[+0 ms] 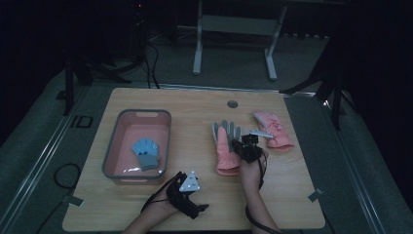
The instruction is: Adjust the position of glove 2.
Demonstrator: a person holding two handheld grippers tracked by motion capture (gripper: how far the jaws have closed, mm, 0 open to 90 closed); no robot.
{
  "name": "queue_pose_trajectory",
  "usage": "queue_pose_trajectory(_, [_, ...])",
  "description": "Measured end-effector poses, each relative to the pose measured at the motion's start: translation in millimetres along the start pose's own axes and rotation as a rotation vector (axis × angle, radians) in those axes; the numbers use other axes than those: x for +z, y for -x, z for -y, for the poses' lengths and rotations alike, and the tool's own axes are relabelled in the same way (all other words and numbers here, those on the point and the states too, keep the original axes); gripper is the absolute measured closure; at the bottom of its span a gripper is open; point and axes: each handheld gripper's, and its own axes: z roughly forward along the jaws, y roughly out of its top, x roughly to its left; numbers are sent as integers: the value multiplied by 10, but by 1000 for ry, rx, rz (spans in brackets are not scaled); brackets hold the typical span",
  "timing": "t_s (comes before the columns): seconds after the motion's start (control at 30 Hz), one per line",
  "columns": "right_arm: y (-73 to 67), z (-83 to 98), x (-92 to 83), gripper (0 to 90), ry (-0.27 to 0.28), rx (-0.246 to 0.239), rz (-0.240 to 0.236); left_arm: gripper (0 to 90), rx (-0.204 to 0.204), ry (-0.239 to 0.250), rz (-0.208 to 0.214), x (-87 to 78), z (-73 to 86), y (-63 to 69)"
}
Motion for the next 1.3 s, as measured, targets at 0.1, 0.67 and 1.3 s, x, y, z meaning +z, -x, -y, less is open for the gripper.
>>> queue_pose_trajectory(0.1, [6,27,43,880,-8,0,22,20,0,-2,2,1,1,-1])
queue_pose_trajectory(0.67, [63,15,62,748,-29,-58,34,20,-5,10,5,-4,11,16])
queue_pose_trajectory(1.3, [1176,-488,-519,666,28,-279,-4,20,-8,10,-5,-4,20,21])
